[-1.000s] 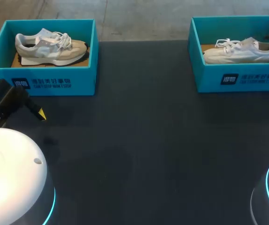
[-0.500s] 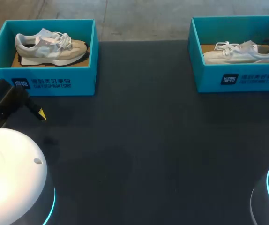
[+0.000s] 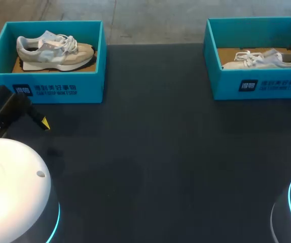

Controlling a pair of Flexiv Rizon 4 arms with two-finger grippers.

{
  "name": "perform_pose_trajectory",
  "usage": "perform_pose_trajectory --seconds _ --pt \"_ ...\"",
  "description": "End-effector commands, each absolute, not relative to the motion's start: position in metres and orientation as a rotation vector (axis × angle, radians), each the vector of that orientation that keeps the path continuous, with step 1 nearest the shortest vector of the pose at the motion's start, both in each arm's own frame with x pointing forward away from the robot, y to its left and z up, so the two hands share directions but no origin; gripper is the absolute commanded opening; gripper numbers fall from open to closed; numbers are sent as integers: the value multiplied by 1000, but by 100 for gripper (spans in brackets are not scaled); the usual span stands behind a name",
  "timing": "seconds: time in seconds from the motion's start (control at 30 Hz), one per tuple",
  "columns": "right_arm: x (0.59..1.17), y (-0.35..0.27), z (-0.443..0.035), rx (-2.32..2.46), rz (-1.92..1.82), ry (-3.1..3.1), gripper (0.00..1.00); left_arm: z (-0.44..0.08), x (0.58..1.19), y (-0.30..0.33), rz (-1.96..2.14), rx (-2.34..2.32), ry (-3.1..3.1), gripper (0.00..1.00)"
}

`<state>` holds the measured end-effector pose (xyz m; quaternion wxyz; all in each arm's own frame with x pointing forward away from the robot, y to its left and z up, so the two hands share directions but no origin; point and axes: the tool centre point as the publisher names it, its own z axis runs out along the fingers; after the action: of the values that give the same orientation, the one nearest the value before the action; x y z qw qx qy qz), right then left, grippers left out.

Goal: Take the shoe out of the shoebox, open the shoe tongue, remove and reinsert the insole, then place the shoe into the shoebox

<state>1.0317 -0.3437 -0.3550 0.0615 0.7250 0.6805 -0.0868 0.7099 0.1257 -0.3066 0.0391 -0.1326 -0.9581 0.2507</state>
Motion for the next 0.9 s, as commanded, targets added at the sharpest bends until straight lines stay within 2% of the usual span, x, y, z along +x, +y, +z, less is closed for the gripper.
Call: perform_pose_trajectory --seconds 0.03,0.9 --pt "1025 -343 -352 2152 -225 2068 0 -306 709 126 765 -407 -2939 100" --pt "1045 -337 -376 2123 -230 2123 0 -306 709 126 765 -407 -2939 100"
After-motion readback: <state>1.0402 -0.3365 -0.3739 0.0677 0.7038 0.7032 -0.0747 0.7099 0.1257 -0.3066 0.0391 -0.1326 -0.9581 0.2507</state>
